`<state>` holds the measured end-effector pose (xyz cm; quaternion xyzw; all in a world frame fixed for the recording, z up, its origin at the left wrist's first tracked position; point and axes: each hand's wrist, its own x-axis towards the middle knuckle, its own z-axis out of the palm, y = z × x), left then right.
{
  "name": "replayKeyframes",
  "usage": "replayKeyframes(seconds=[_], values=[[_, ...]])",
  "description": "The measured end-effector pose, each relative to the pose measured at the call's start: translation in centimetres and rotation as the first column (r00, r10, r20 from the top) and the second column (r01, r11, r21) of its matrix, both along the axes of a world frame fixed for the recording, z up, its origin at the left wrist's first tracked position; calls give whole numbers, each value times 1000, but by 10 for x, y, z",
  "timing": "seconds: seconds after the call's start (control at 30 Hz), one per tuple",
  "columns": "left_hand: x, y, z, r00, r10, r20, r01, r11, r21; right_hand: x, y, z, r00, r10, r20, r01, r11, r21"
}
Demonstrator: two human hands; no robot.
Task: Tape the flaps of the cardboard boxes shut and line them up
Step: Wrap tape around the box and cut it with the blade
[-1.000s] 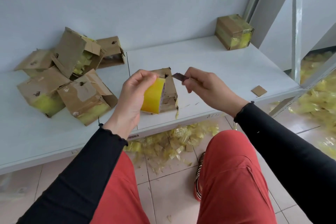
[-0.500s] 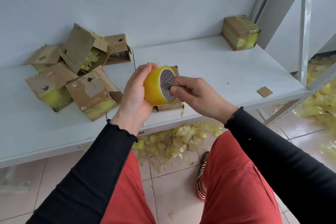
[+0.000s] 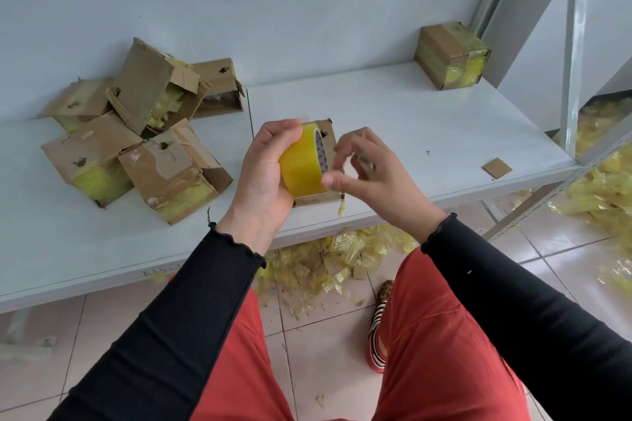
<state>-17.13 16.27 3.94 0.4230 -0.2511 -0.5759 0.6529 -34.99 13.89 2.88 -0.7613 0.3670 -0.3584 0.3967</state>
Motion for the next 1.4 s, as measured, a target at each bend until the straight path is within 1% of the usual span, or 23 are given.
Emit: replayKeyframes(seconds=[0.1, 0.17, 0.23, 0.3, 0.33, 0.4, 0.43, 0.5, 0.53, 0.57, 0.67, 0.7, 0.77, 0.83, 0.9, 0.93, 1.0, 1.1, 1.17, 1.27, 1.3, 1.4], values=[[-5, -1, -2, 1000, -21, 9, 21, 1000, -15, 8, 8, -12, 970, 68, -234, -104, 984, -146], [-2, -4, -4, 999, -17, 48, 18, 999, -28, 11, 10, -17, 947, 21, -321, -98, 969, -226], [8, -11, -7, 983, -18, 183, 26, 999, -38, 10, 10, -19, 949, -11, -316, -86, 953, -290], [22, -18, -8, 933, -49, 355, 65, 997, -34, 9, 12, -15, 949, 17, -315, -124, 938, -323], [28, -21, -8, 905, -76, 418, 96, 995, -26, 9, 13, -14, 947, 35, -319, -142, 936, -321], [37, -29, -8, 866, -120, 486, 150, 988, -23, 9, 16, -16, 955, 59, -290, -140, 954, -265], [39, -32, -9, 851, -132, 508, 165, 986, -21, 10, 20, -16, 970, 82, -231, -127, 974, -186], [37, -39, -12, 830, -140, 539, 171, 985, -7, 12, 28, -16, 990, 136, -26, -135, 990, 41], [34, -42, -14, 826, -133, 548, 159, 987, 0, 14, 32, -18, 989, 133, 58, -140, 981, 137], [32, -47, -15, 826, -118, 551, 139, 990, 4, 15, 36, -20, 990, 99, 102, -119, 971, 209], [32, -69, -15, 846, -47, 531, 58, 998, -5, 14, 44, -31, 993, -32, 112, -12, 929, 369], [32, -77, -15, 840, -34, 541, 48, 999, -11, 13, 46, -35, 994, -73, 85, 33, 916, 400], [28, -90, -17, 799, -58, 599, 80, 997, -9, 11, 45, -37, 991, -132, 23, 111, 906, 409], [22, -102, -20, 766, -58, 640, 93, 995, -22, 8, 41, -35, 986, -164, 17, 139, 883, 449], [24, -118, -20, 794, 19, 608, 11, 999, -46, 7, 40, -37, 984, -174, 38, 127, 834, 537], [30, -128, -20, 805, 52, 592, -28, 998, -49, 8, 43, -40, 983, -186, 15, 146, 816, 560], [40, -144, -21, 780, 34, 624, -12, 999, -38, 9, 51, -50, 976, -211, -47, 200, 802, 563], [46, -158, -35, 738, -41, 673, 48, 999, 9, 10, 56, -57, 973, -220, -71, 224, 817, 531], [48, -168, -43, 722, -49, 691, 46, 999, 23, 12, 52, -56, 973, -225, -56, 225, 854, 470], [51, -185, -51, 693, -76, 717, 54, 997, 54, 17, 50, -55, 974, -215, -75, 228, 917, 326], [51, -190, -53, 680, -91, 727, 60, 996, 68, 18, 49, -55, 972, -221, -86, 237, 919, 315], [50, -200, -63, 654, -121, 747, 74, 993, 96, 22, 42, -59, 963, -262, -67, 268, 897, 351]])
